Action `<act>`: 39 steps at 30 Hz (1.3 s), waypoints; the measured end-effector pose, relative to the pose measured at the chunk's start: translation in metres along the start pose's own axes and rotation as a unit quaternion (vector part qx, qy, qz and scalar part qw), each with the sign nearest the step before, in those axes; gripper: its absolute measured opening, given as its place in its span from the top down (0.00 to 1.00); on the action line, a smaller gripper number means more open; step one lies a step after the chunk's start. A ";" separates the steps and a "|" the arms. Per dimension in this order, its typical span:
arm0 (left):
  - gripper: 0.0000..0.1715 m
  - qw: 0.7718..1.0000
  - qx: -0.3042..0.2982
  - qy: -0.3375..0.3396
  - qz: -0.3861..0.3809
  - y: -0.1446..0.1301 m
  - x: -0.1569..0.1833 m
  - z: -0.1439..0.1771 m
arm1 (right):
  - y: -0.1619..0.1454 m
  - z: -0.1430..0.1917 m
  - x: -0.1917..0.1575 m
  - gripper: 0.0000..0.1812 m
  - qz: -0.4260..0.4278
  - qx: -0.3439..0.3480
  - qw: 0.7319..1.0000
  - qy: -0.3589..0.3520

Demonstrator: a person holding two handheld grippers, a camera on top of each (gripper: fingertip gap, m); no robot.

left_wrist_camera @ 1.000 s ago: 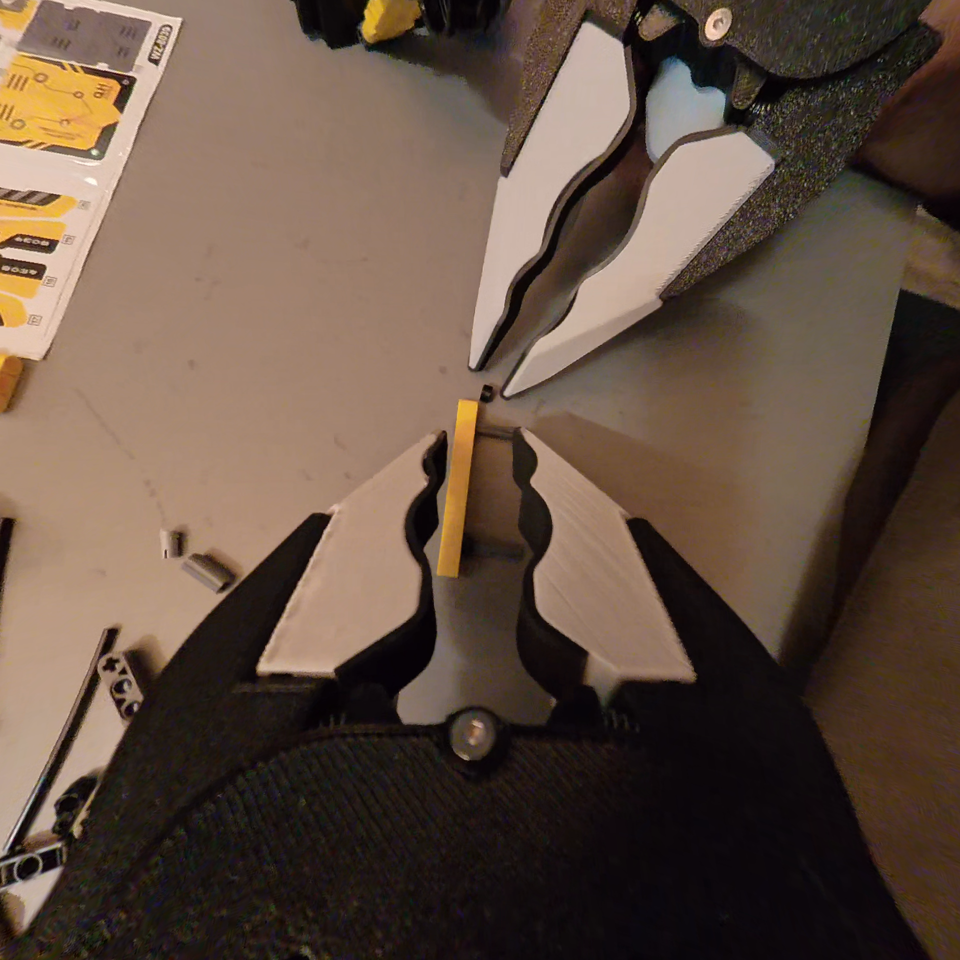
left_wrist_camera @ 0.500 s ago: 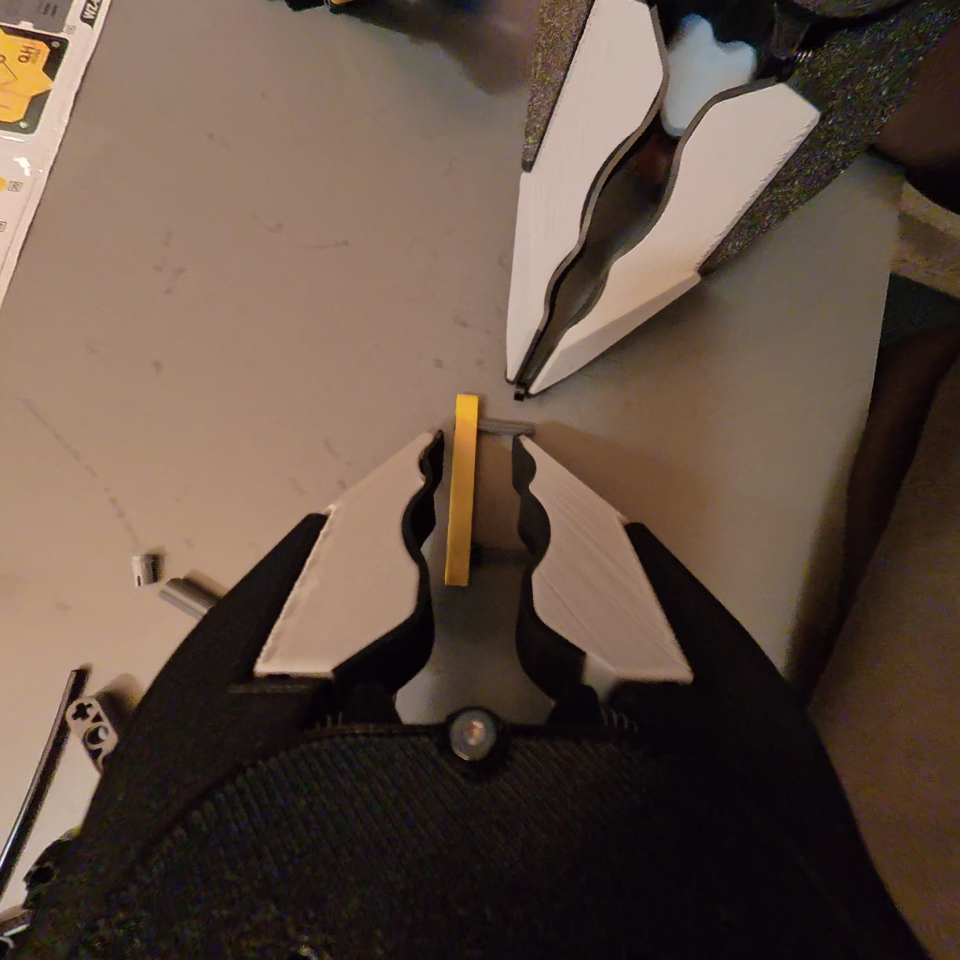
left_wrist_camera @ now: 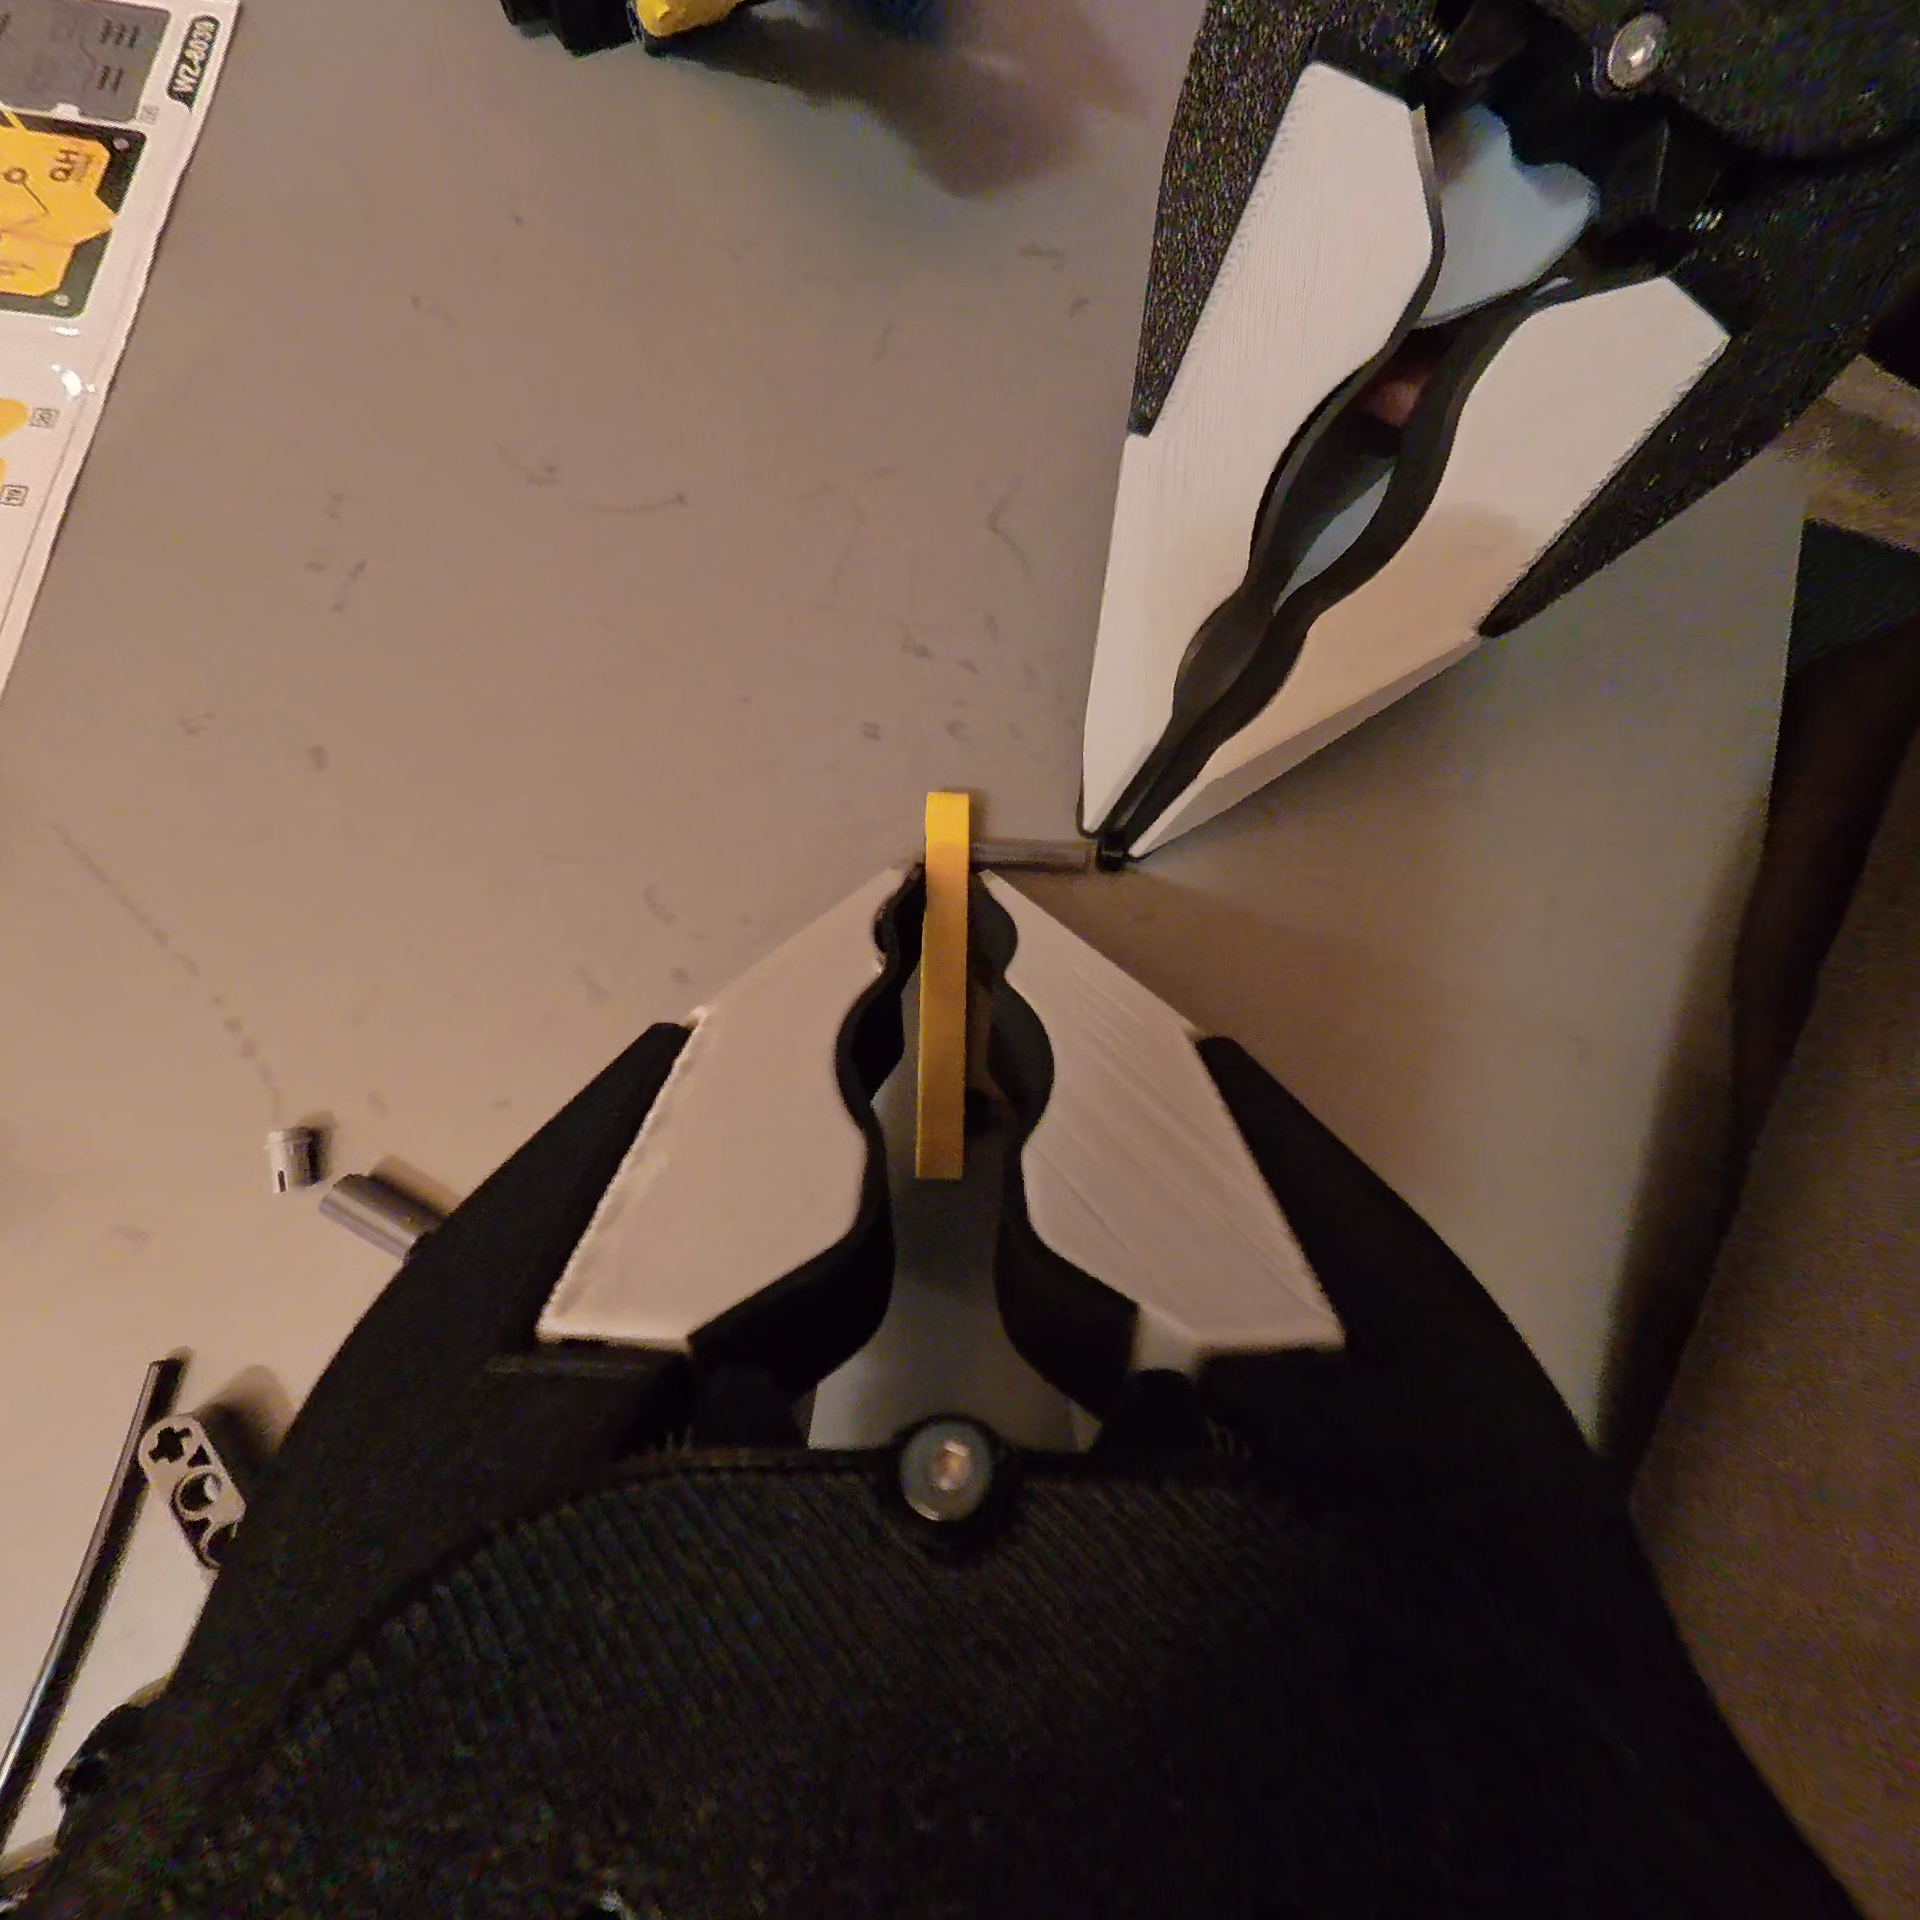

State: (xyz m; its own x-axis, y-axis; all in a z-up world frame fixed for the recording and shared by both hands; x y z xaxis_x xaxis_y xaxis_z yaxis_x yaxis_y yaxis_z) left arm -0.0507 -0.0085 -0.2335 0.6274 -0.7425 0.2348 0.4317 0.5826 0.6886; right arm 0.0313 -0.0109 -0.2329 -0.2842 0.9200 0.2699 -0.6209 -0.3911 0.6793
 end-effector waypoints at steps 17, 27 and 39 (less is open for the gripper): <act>0.97 1.000 0.000 -0.002 0.000 0.000 0.000 0.000 | 0.001 0.003 -0.006 0.98 0.127 -0.010 0.987 -0.103; 0.97 1.000 -0.001 -0.008 0.006 0.000 0.000 0.000 | 0.001 0.001 -0.005 0.98 0.111 -0.008 0.991 -0.073; 0.96 1.000 -0.001 -0.005 0.002 0.000 0.000 0.000 | 0.002 -0.001 -0.001 0.98 0.079 -0.006 0.996 -0.042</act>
Point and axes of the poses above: each gripper's, where its closed fingertips meet, z back along the fingers, y out of its top, x = y × z across the jaws, the point moved 5 cm from there along z, back along the fingers, and after that the axes turned 11 degrees about z, right-handed, at the moved point
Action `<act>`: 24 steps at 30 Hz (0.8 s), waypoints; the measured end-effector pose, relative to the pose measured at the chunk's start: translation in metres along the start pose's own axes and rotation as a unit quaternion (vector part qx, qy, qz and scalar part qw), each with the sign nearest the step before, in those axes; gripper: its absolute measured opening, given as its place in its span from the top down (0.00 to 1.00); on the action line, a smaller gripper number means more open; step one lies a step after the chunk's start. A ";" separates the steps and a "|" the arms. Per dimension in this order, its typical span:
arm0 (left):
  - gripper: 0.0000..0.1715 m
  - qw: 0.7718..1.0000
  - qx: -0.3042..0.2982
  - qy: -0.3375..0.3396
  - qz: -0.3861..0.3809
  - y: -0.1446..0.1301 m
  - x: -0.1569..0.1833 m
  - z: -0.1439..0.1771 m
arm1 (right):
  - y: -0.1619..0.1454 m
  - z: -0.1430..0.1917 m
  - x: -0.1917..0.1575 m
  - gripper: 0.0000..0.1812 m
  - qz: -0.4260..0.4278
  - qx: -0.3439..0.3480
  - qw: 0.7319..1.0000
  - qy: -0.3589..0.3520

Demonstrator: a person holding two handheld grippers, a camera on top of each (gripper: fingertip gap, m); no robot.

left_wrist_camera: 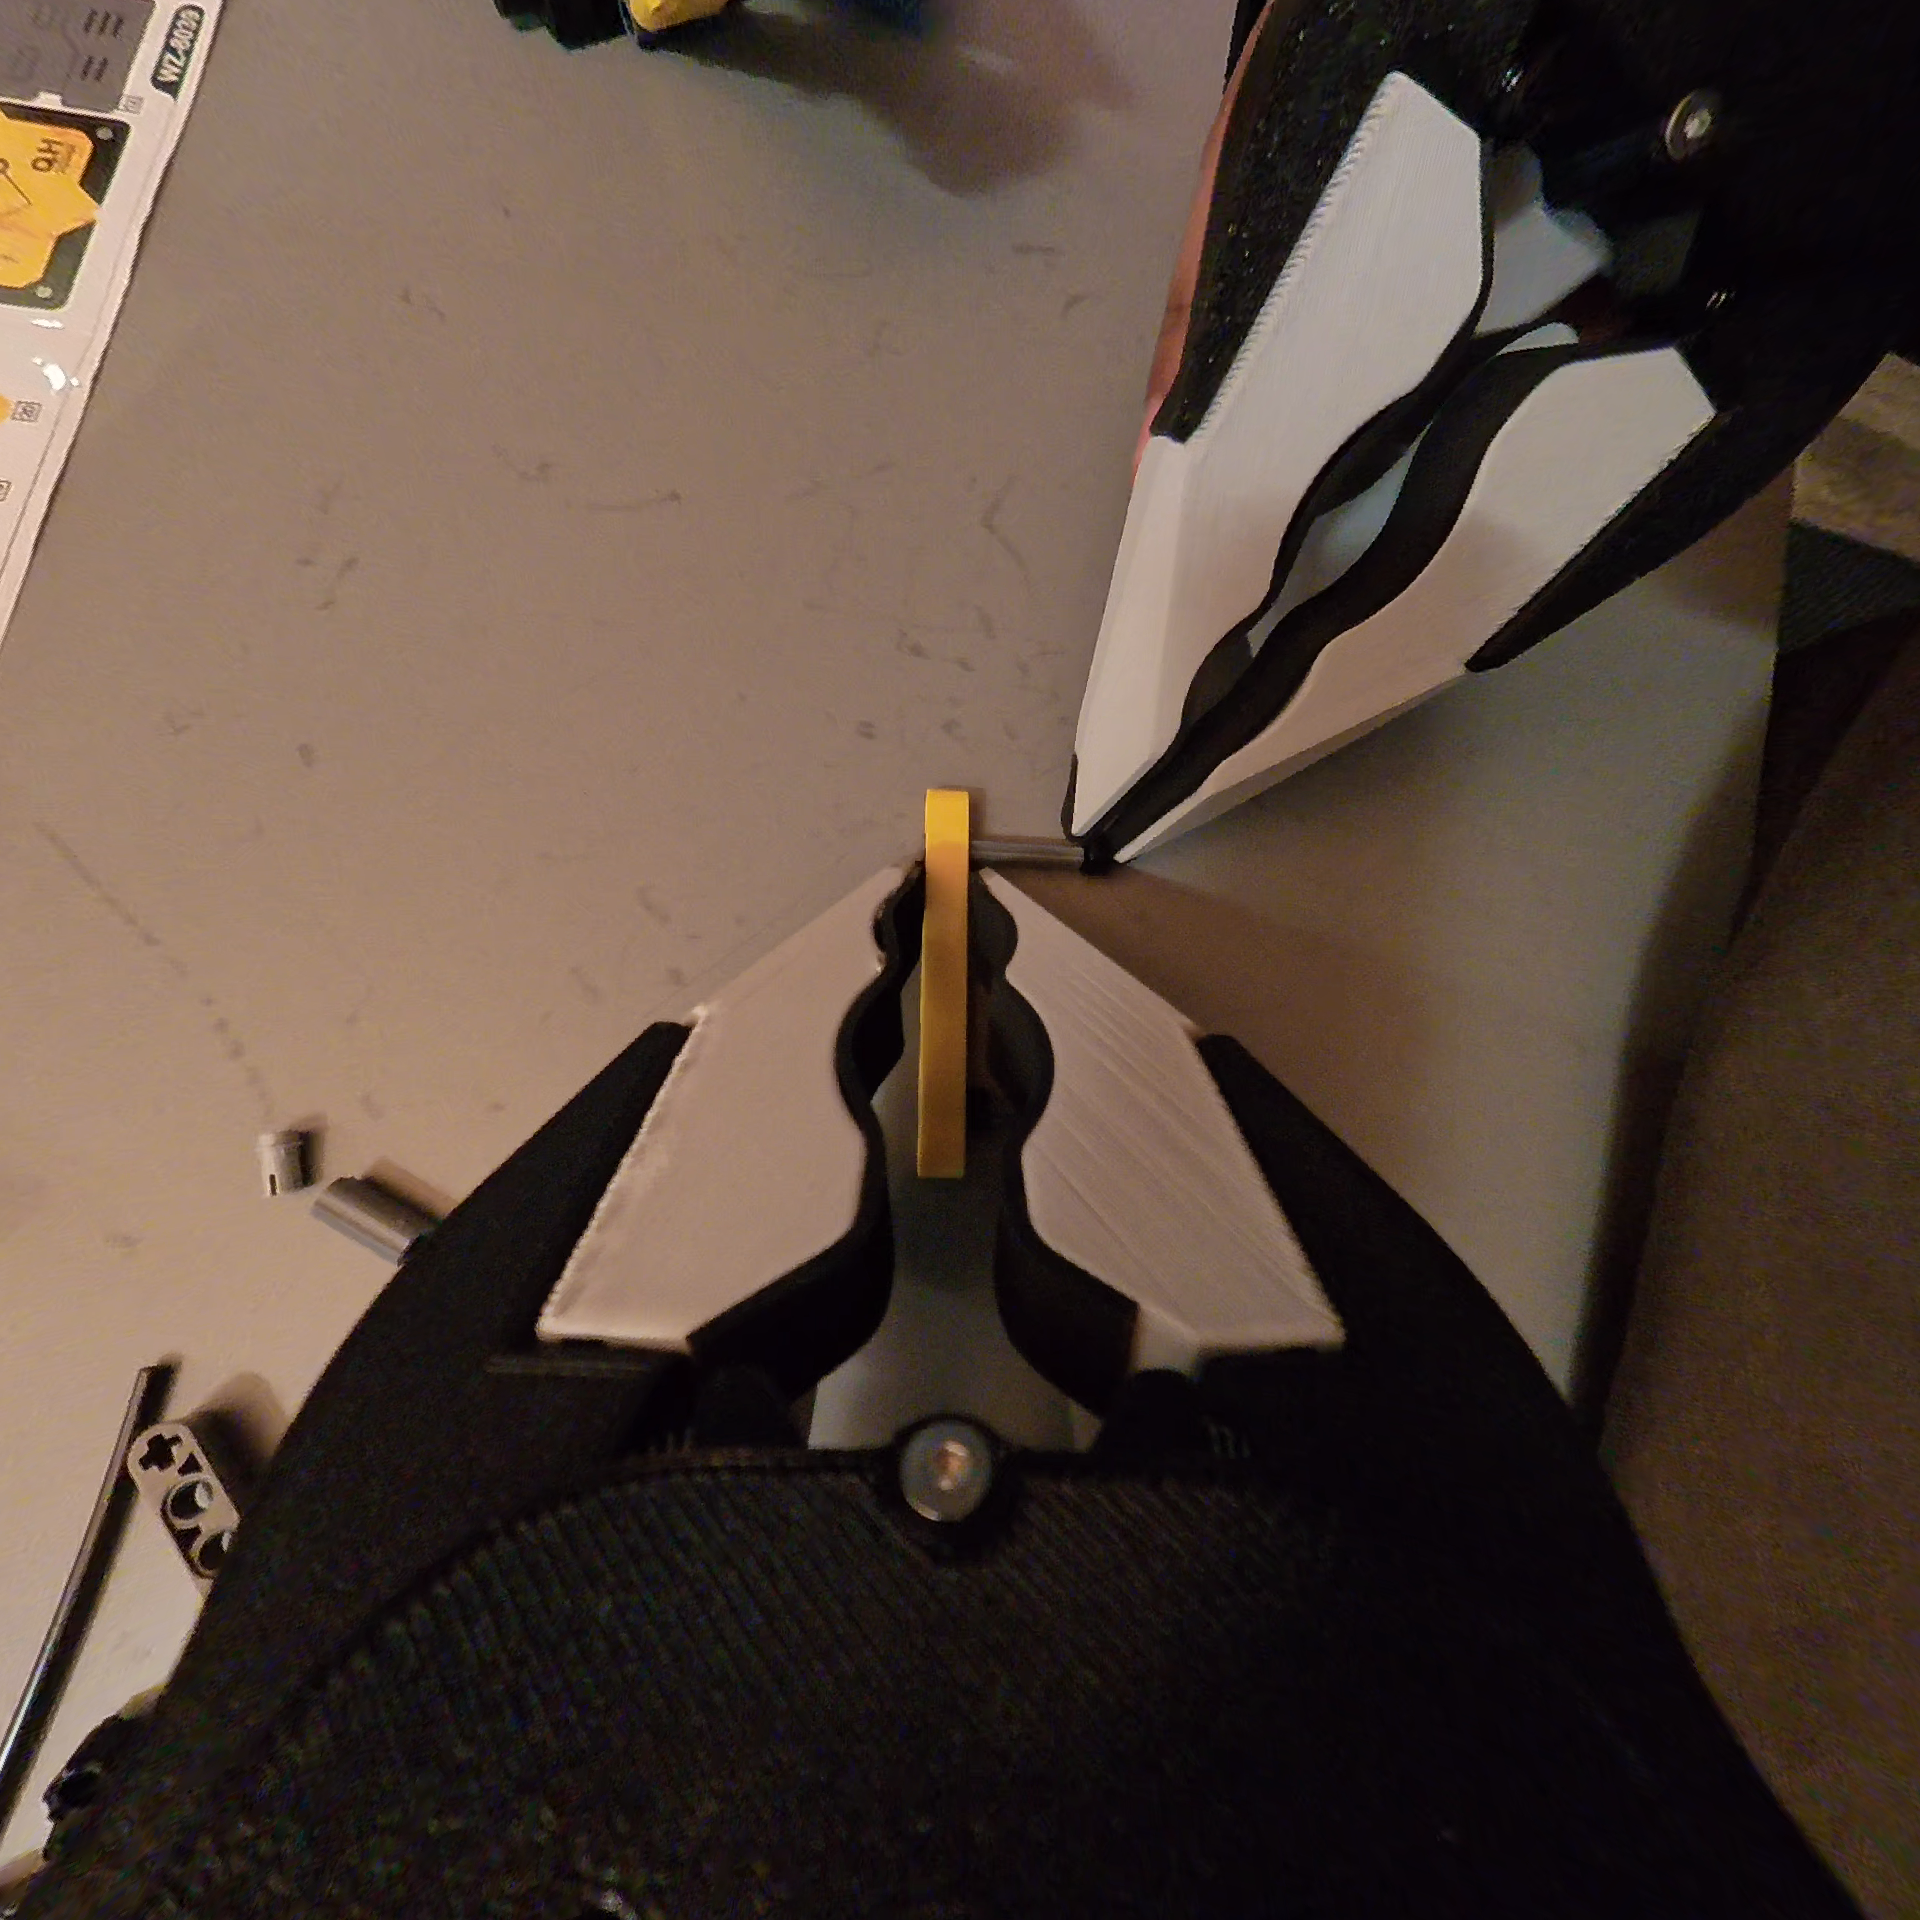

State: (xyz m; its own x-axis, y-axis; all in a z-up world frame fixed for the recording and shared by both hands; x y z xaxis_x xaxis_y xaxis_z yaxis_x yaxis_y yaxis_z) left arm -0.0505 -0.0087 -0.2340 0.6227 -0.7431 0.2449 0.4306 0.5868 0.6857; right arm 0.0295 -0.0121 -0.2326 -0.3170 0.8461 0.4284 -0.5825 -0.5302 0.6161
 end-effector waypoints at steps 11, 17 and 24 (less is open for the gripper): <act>0.96 1.000 0.002 0.011 -0.014 0.000 0.001 0.000 | 0.001 0.000 0.001 0.98 -0.014 -0.019 1.000 0.009; 0.96 1.000 0.001 0.009 -0.016 0.000 0.000 0.000 | 0.002 0.000 0.001 0.98 -0.017 -0.031 0.999 0.006; 0.96 1.000 0.003 0.014 -0.018 0.000 -0.001 0.000 | 0.002 0.001 0.000 0.98 -0.014 -0.042 0.999 0.004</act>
Point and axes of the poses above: each gripper's, where its closed fingertips meet, z back along the fingers, y out of its top, x = y × z across the jaws, the point moved 5 cm from there along z, back along the fingers, and after that the axes turned 11 degrees about z, right-handed, at the moved point
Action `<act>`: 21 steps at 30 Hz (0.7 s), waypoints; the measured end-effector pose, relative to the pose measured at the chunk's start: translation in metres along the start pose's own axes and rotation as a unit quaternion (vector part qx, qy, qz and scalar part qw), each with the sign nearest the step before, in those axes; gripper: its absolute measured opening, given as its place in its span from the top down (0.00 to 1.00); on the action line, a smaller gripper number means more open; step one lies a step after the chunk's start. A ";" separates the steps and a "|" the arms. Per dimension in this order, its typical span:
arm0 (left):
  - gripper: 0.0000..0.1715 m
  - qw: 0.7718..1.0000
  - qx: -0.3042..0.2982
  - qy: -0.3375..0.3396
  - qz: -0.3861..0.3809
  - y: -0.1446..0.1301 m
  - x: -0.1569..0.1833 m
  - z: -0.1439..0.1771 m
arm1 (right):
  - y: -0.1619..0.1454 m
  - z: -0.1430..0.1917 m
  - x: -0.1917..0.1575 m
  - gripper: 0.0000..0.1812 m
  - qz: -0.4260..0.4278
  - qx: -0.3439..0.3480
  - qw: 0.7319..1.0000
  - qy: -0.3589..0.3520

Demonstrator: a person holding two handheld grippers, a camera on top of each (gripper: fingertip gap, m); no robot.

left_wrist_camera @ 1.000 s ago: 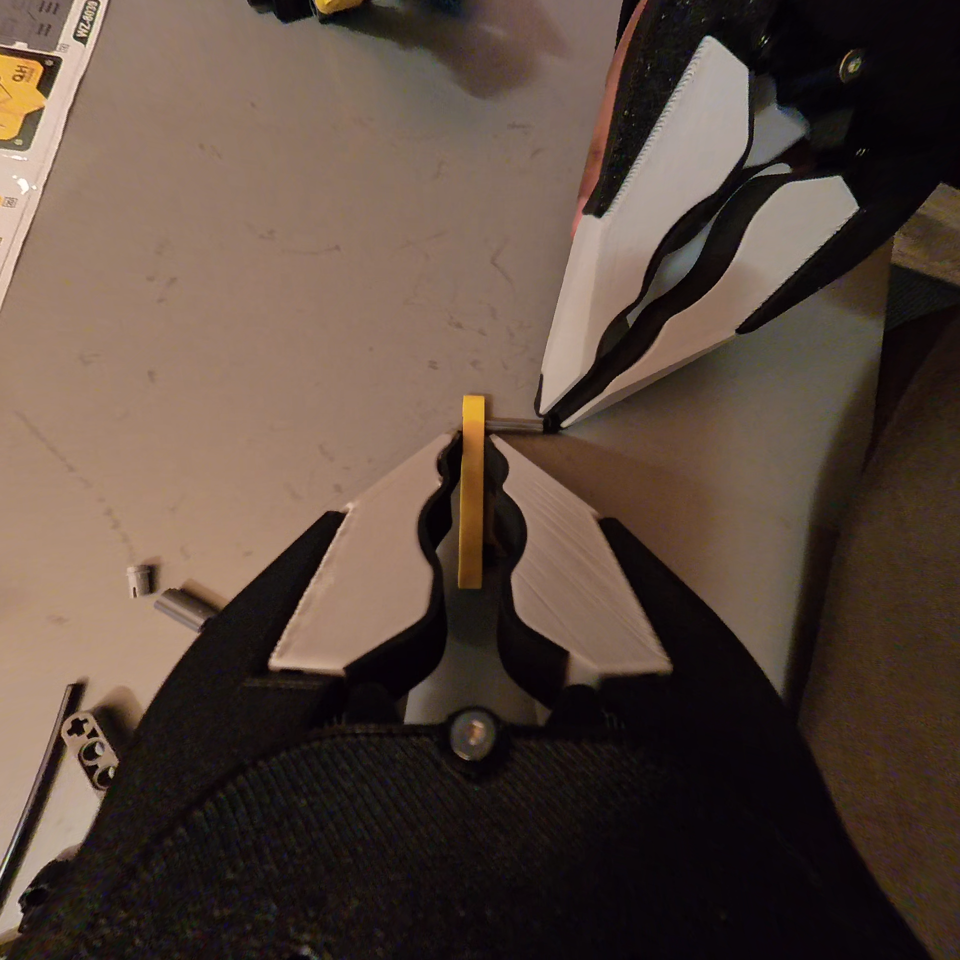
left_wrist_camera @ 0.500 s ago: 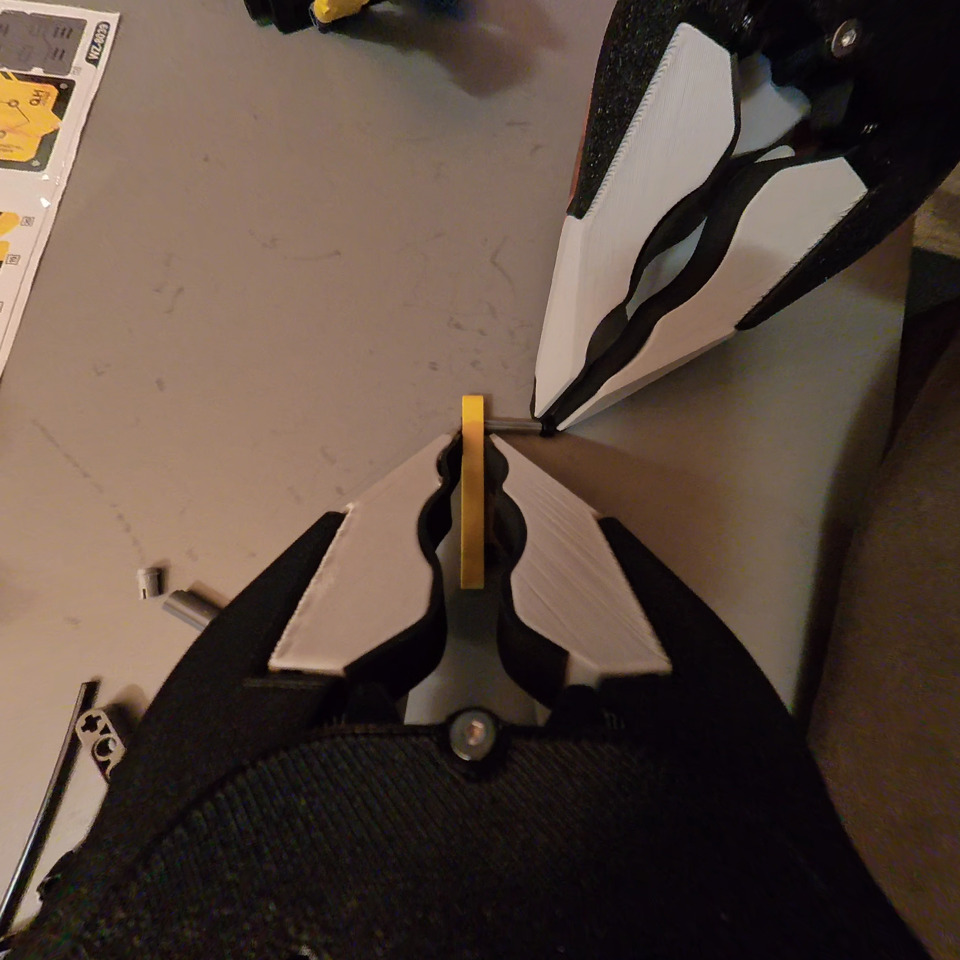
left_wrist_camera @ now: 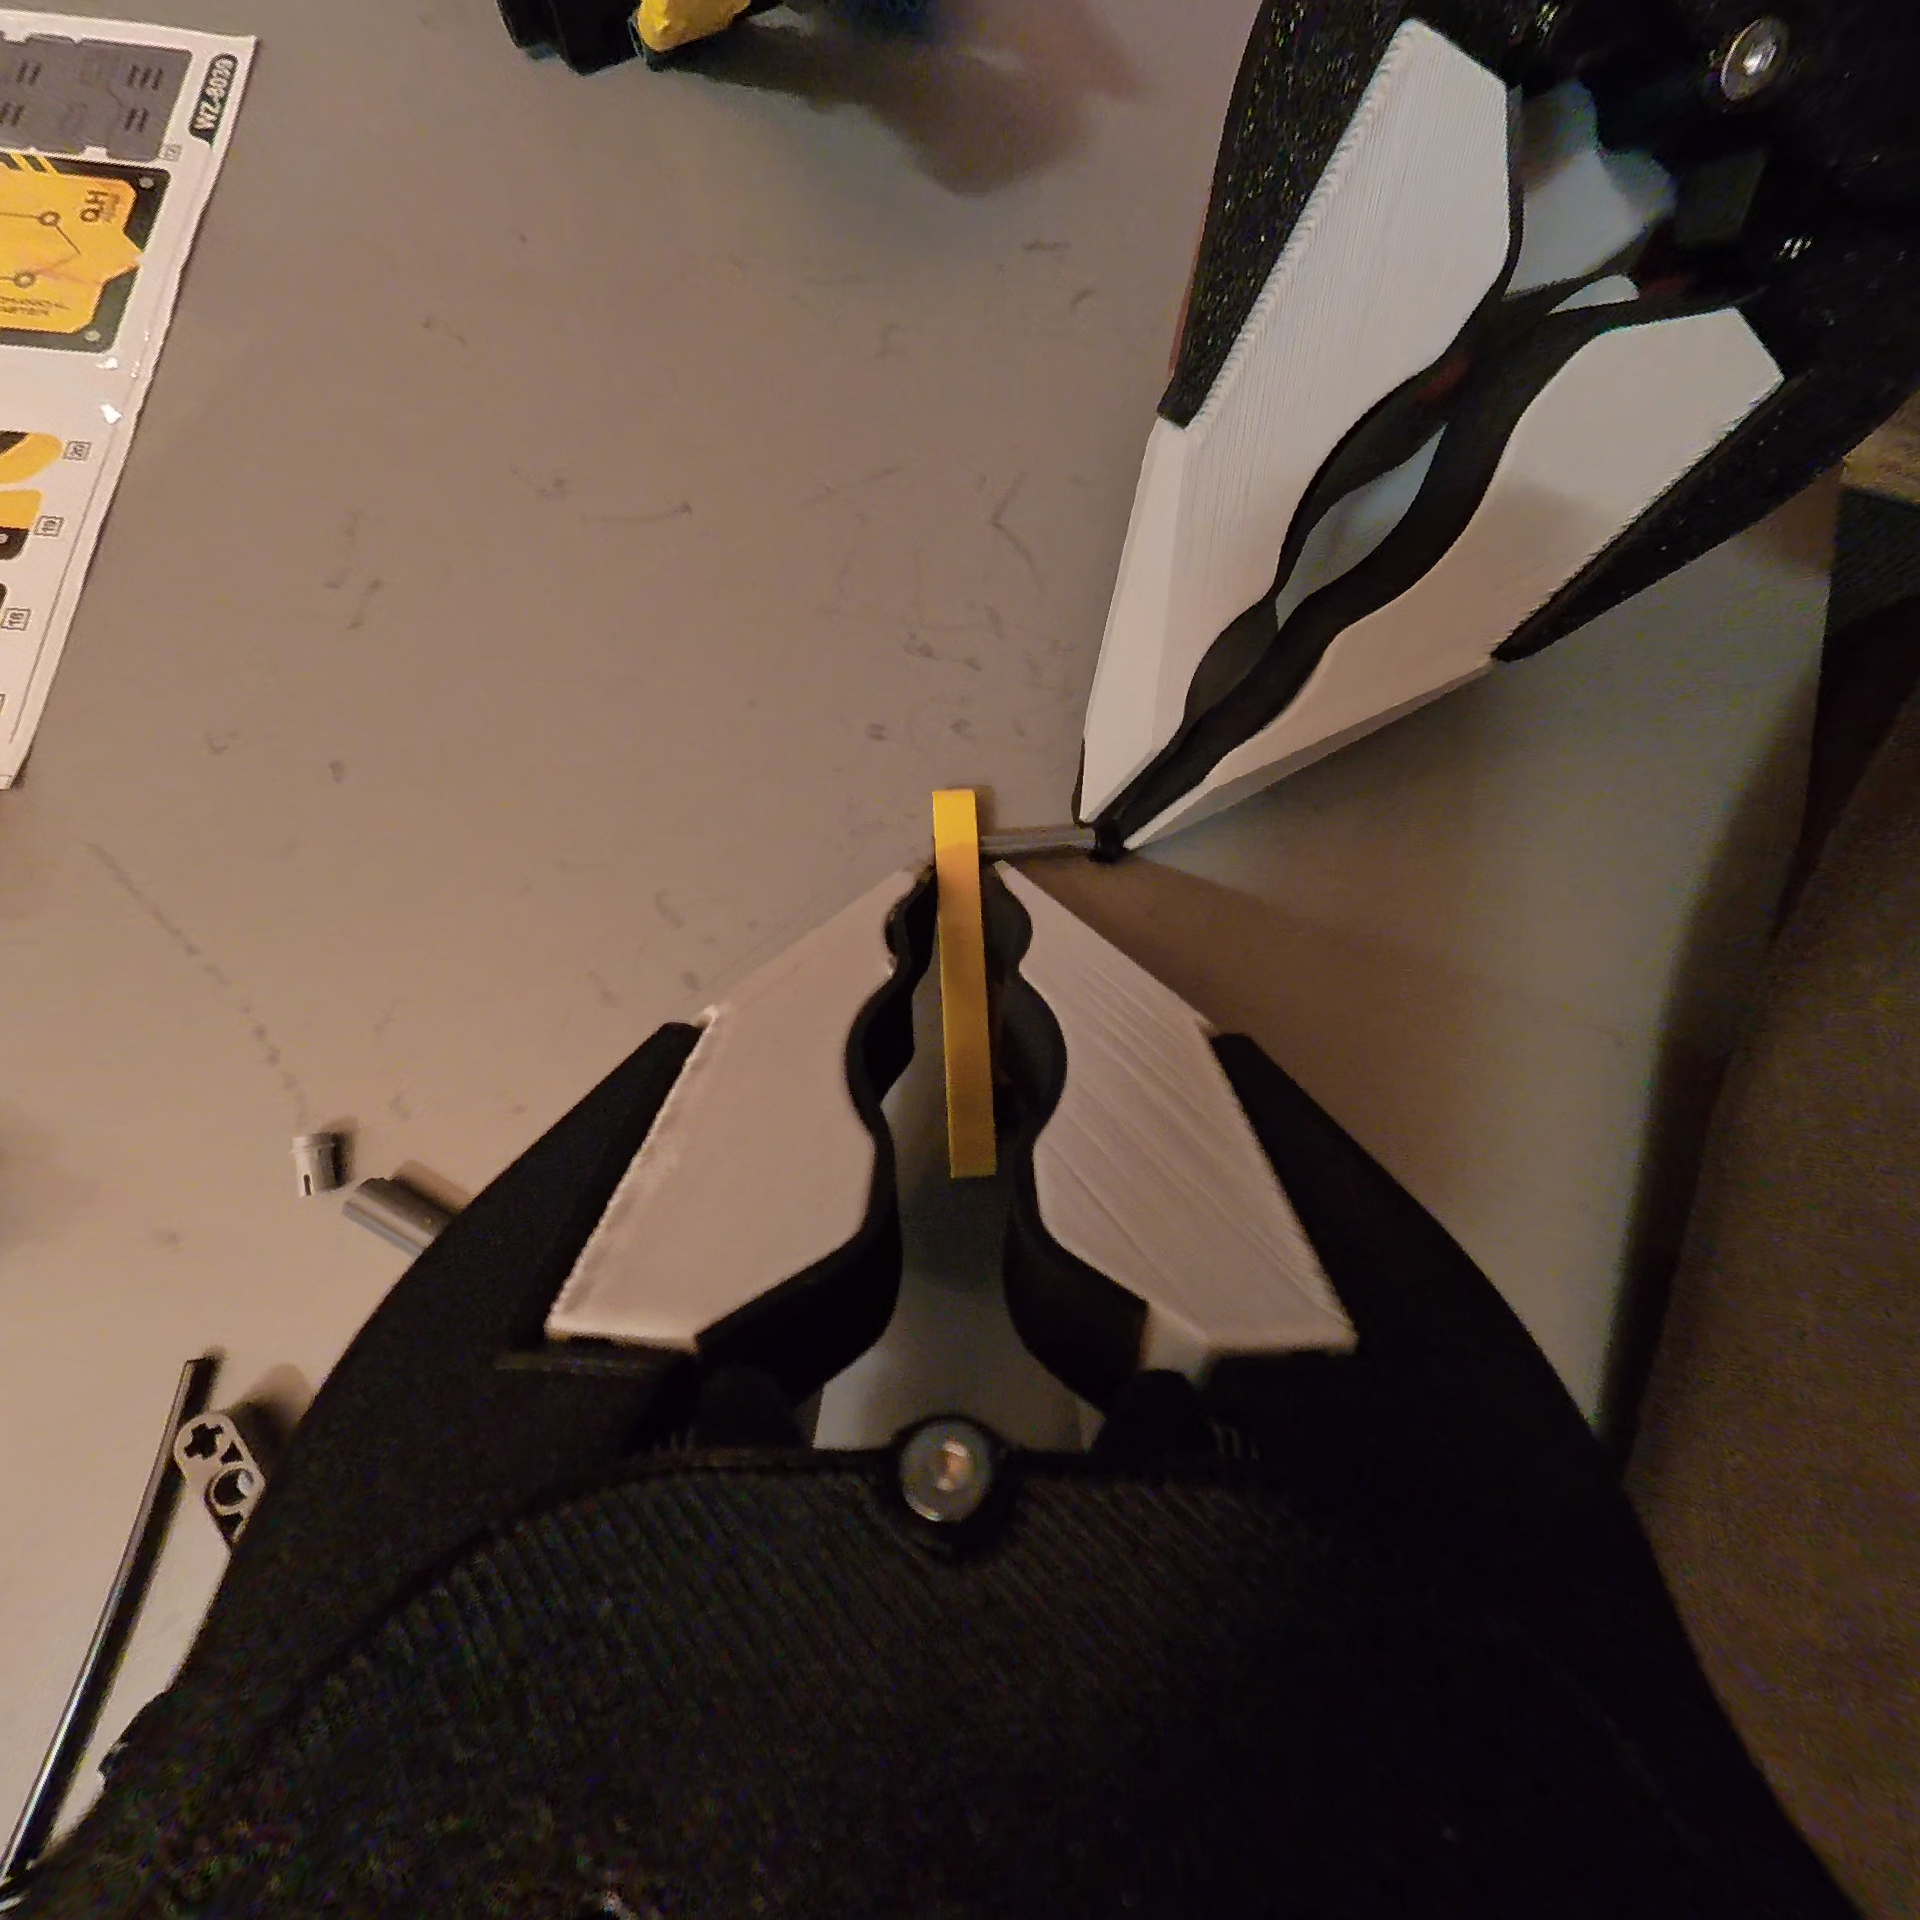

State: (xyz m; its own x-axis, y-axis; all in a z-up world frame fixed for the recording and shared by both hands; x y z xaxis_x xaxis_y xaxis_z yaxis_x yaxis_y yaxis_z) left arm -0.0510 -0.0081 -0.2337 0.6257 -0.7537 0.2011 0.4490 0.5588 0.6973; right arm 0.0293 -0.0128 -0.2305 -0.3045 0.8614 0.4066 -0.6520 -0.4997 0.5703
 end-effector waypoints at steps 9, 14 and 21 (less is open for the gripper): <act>0.90 1.000 0.000 0.004 0.000 0.001 -0.001 -0.001 | 0.000 0.000 0.000 0.98 0.001 -0.001 1.000 0.001; 0.90 1.000 -0.003 -0.004 -0.003 0.002 0.000 -0.002 | -0.001 0.001 -0.001 0.98 0.004 -0.004 1.000 0.002; 0.95 1.000 -0.003 -0.008 -0.012 0.003 0.003 -0.004 | 0.000 0.002 0.000 0.98 0.018 -0.015 1.000 0.013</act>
Point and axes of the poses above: each gripper's, where its closed fingertips meet, z back along the fingers, y out of its top, x = y × z across the jaws, the point moved 5 cm from there along z, back along the fingers, and after that the axes turned 11 degrees about z, right-handed, at the moved point
